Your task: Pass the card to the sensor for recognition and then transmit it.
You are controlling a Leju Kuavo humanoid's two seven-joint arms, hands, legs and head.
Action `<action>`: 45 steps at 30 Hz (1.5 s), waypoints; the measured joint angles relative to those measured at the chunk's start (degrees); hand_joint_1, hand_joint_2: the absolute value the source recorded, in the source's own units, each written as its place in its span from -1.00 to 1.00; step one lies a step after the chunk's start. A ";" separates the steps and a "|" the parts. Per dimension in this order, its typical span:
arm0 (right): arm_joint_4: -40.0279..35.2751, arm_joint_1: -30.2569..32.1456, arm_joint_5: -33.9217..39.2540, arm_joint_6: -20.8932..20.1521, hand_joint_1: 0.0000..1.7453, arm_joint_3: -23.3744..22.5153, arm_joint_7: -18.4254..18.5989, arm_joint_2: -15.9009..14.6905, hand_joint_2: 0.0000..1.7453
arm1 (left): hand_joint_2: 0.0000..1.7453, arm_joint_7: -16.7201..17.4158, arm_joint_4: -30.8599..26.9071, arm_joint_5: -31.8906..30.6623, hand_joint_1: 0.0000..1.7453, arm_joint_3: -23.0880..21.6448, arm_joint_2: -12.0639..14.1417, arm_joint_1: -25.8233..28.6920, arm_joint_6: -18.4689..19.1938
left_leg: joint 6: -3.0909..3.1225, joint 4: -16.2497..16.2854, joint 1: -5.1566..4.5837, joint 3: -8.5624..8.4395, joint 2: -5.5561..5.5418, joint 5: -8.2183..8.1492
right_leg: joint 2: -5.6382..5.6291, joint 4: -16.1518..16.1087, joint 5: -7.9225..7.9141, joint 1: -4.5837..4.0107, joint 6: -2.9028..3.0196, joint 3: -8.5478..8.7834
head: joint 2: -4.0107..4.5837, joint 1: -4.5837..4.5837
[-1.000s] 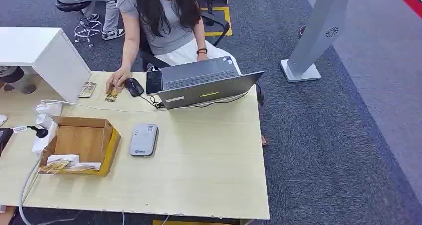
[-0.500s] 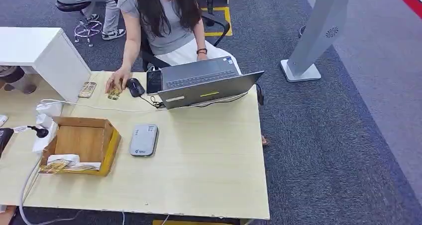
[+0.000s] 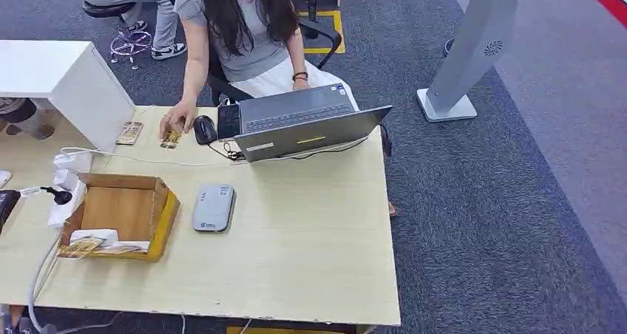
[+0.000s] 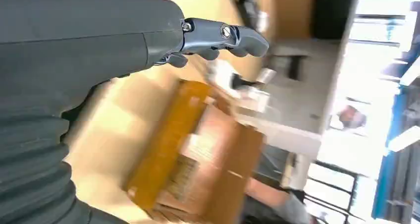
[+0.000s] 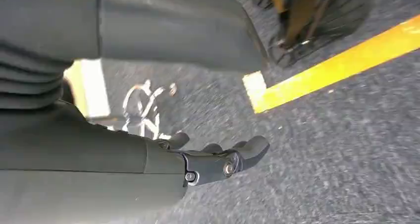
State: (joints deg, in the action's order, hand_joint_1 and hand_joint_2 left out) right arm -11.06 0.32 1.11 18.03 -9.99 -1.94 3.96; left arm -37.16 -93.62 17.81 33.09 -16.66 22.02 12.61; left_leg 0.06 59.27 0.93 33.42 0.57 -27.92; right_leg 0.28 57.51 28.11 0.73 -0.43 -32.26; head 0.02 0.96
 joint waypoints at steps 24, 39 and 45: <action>0.90 -0.69 -12.08 0.81 -1.00 9.18 11.71 0.70 -1.00 | 1.00 -0.86 -23.44 -18.98 -1.00 -8.56 1.13 -9.05 -8.09 | -0.03 0.01 0.01 -0.08 0.01 0.06 | 0.00 0.01 -0.05 -0.01 0.01 0.02 | 0.00 0.00; 0.90 -1.01 -14.38 -0.79 -1.00 11.04 11.91 0.70 -1.00 | 1.00 7.70 -9.24 -38.33 -1.00 -14.70 7.43 -23.74 -14.95 | -0.07 0.03 0.00 -0.08 0.03 0.11 | -0.05 0.01 -0.08 0.00 0.02 0.00 | 0.00 0.00; 0.90 -1.15 -15.45 -1.09 -1.00 11.84 11.95 0.70 -1.00 | 1.00 11.44 -2.17 -46.15 -1.00 -17.48 10.21 -29.92 -17.71 | -0.09 0.04 0.01 -0.08 0.04 0.12 | -0.06 0.01 -0.10 -0.01 0.04 -0.01 | 0.00 0.02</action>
State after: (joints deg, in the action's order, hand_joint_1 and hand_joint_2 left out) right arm -10.16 -0.83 -14.34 16.94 1.86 10.01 4.66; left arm -25.72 -95.79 -28.33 15.61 -6.45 -7.90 -5.09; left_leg -0.03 59.31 0.94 33.34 0.61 -27.80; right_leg 0.22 57.52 28.01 0.72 -0.39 -32.27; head 0.02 0.98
